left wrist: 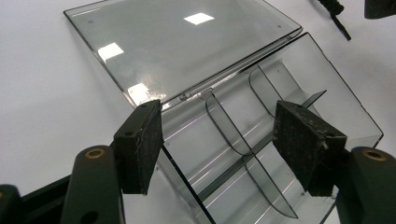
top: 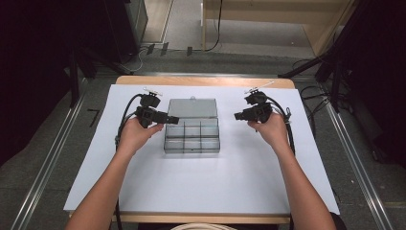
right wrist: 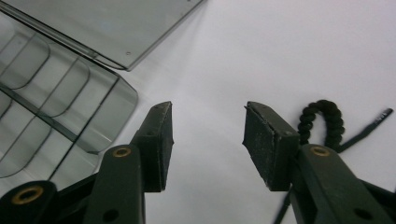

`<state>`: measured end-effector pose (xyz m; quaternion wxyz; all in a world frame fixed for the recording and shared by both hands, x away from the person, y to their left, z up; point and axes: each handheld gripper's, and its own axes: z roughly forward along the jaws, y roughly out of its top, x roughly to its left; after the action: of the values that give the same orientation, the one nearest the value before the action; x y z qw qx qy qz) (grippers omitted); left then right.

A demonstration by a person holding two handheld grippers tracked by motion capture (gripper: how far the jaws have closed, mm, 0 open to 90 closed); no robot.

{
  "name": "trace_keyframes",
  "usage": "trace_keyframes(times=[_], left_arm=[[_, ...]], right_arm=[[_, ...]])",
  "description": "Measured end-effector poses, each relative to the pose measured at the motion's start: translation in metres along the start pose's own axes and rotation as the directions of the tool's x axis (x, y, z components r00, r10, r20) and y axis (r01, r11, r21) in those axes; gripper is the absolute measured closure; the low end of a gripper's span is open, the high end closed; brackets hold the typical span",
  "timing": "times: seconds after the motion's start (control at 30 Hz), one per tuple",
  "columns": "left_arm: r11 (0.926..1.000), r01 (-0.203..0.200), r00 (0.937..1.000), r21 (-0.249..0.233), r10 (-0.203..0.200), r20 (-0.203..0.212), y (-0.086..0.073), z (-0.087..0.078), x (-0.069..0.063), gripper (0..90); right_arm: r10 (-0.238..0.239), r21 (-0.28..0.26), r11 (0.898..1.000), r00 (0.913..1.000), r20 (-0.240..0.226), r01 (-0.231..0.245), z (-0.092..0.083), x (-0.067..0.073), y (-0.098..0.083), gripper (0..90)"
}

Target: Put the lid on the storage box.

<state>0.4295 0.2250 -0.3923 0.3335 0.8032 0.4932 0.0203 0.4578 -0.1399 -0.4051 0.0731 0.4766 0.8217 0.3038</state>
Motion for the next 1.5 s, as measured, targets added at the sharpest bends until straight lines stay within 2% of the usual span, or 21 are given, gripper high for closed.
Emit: trace_keyframes(times=[0.13,0.2,0.43,0.7,1.23,1.5], left_arm=[[1.0,-0.002,1.0,0.001,0.002,0.0,0.0,0.0,0.0,34.7],[1.0,-0.001,1.0,0.002,0.001,0.0,0.0,0.0,0.0,34.8],[1.0,0.004,1.0,-0.003,-0.004,-0.006,-0.003,-0.003,0.001,35.0],[1.0,0.006,0.9999,0.004,-0.006,-0.014,-0.007,-0.004,0.003,35.0],[0.9999,0.006,0.9998,0.013,-0.005,-0.02,-0.01,-0.003,0.005,35.1],[0.9999,0.002,0.9998,0.014,-0.002,-0.02,-0.011,-0.002,0.005,35.1]], right_arm=[[-0.001,0.003,1.0,0.9999,0.012,0.001,0.0,-0.006,-0.001,56.4],[-0.011,0.013,1.0,0.9994,0.033,0.01,0.0,-0.01,-0.001,56.7],[0.05,0.026,0.998,0.9979,0.041,-0.051,0.0,-0.026,-0.002,56.8],[0.082,0.056,0.995,0.9943,0.068,-0.086,0.006,-0.042,-0.004,55.7],[0.135,0.103,0.984,0.9857,0.101,-0.145,0.02,-0.06,-0.007,54.4],[0.14,0.125,0.98,0.9833,0.117,-0.154,0.029,-0.063,-0.01,54.5]])
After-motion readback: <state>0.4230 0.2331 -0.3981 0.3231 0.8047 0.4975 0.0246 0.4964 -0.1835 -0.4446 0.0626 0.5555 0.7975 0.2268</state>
